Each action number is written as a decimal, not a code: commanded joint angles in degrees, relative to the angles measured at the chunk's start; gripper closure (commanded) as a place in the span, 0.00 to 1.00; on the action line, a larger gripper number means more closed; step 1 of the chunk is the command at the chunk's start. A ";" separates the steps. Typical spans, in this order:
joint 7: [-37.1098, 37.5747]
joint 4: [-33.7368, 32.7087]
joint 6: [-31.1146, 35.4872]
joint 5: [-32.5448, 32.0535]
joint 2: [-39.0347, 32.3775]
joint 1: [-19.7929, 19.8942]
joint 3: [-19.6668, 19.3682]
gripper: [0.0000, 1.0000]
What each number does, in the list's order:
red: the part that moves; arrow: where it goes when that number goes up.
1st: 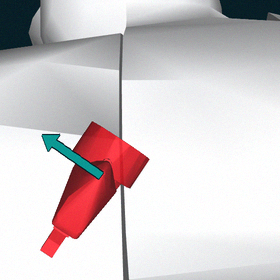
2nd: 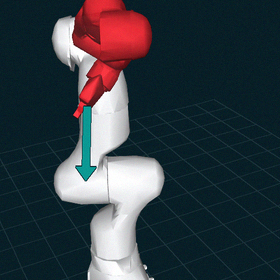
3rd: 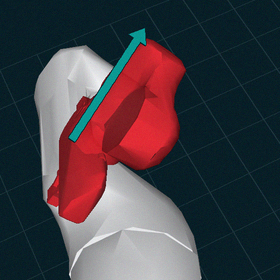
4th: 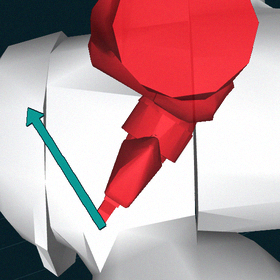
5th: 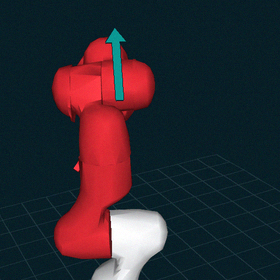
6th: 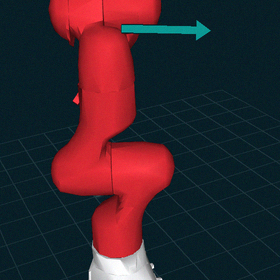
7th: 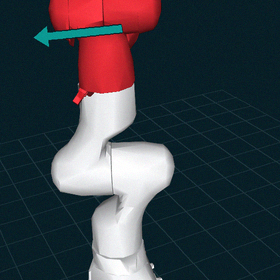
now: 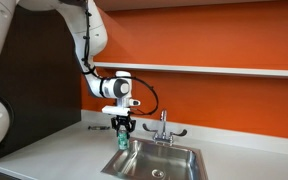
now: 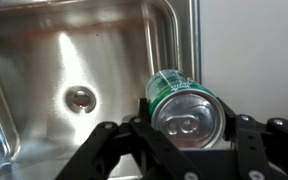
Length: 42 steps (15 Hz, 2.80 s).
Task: Place the soda can inside the sink
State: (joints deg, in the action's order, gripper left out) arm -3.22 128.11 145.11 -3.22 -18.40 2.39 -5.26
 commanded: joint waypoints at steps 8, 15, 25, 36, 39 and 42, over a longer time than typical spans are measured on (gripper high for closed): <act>2.58 0.03 5.49 0.98 -2.31 4.04 -3.02 0.62; 2.37 -3.17 8.02 3.90 -8.59 6.28 -3.05 0.62; 1.75 -9.71 8.94 7.52 -17.05 8.72 -1.77 0.62; 1.34 -15.02 8.11 9.99 -24.26 10.09 1.15 0.62; 1.33 -15.55 8.01 10.04 -25.19 10.13 1.28 0.62; 1.34 -15.96 7.87 10.07 -25.77 10.26 1.42 0.62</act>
State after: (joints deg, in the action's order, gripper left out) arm -1.70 113.71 154.06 6.00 -43.63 11.16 -5.15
